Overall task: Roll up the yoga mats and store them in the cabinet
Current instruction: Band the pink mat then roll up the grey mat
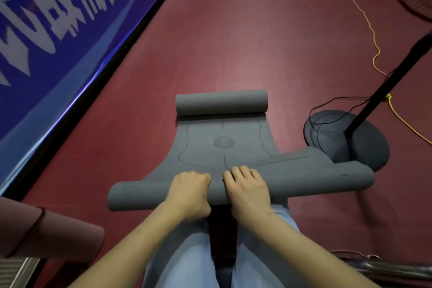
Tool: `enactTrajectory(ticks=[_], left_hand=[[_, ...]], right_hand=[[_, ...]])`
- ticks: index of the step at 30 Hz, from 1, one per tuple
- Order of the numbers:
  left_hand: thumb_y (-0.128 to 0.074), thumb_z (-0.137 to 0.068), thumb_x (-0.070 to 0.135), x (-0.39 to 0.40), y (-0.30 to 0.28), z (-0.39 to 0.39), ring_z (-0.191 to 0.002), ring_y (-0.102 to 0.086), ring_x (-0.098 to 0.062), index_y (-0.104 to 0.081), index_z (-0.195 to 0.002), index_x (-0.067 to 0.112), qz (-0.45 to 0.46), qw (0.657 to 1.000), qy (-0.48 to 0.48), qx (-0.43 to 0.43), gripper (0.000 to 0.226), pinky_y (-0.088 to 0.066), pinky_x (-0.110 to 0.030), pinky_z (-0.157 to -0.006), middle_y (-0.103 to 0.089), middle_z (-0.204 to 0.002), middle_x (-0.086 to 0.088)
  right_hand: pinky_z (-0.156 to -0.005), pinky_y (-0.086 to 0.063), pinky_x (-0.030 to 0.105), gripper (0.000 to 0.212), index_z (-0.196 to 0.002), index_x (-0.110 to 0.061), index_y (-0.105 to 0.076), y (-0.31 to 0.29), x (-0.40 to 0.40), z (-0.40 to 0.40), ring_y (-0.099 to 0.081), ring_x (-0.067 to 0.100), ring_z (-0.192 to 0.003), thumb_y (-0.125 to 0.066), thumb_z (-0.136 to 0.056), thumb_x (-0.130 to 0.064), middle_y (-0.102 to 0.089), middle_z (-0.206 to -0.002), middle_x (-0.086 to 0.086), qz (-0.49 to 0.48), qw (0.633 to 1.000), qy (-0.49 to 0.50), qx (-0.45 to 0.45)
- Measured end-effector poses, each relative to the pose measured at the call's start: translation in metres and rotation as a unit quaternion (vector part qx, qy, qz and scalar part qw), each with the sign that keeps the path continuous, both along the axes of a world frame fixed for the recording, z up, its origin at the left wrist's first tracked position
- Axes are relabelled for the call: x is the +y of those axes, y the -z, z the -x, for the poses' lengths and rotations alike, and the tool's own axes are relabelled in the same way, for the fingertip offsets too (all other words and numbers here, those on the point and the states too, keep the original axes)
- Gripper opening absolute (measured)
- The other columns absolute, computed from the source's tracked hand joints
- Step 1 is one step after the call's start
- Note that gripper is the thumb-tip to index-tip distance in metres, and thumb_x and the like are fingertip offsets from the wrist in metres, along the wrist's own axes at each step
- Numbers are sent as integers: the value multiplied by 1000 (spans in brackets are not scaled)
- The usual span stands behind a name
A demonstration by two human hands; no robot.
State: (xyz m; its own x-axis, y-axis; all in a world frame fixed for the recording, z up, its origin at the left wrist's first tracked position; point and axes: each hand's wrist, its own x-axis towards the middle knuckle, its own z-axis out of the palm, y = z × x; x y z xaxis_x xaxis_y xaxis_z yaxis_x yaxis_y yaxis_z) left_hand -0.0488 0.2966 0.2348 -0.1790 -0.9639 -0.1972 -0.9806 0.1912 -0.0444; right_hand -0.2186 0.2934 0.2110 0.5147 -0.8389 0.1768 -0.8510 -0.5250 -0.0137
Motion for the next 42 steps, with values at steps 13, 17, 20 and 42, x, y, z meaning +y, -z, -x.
enactTrajectory(ticks=[13, 17, 20, 42], left_hand=[[-75, -58, 41, -11, 11, -5, -72, -66, -25, -55, -90, 26, 67, 997, -15, -23, 40, -39, -31, -55, -66, -77, 3], [-72, -64, 49, -29, -4, -8, -89, -68, -28, -61, -93, 25, -24, 999, -10, -21, 39, -42, -32, -66, -70, -92, 1], [-78, -57, 53, -41, -9, -13, -89, -68, -26, -63, -90, 25, -71, 997, -14, -6, 45, -46, -32, -67, -71, -92, 2], [-77, -61, 55, -60, 5, -10, -97, -66, -29, -59, -108, 25, -56, 998, -37, -1, 60, -50, -35, -74, -70, -104, -1]], right_hand=[[-78, -49, 36, 34, -104, -19, -52, -52, -59, -9, -63, 29, -102, -68, -74, -21, -61, -107, 4, -285, 950, -43, 122], [-88, -41, 39, 52, -112, -14, -52, -37, -37, -22, -54, 31, -107, -76, -68, -26, -55, -113, 9, -174, 982, 25, 65], [-82, -44, 40, 57, -98, -15, -55, -12, -15, -28, -51, 29, -84, -82, -48, -26, -54, -91, 6, -64, 997, 17, 36], [-68, -41, 32, 31, -95, -19, -52, -41, -87, -24, -60, 27, -80, -70, -71, -24, -61, -91, 1, -222, 968, -31, 116]])
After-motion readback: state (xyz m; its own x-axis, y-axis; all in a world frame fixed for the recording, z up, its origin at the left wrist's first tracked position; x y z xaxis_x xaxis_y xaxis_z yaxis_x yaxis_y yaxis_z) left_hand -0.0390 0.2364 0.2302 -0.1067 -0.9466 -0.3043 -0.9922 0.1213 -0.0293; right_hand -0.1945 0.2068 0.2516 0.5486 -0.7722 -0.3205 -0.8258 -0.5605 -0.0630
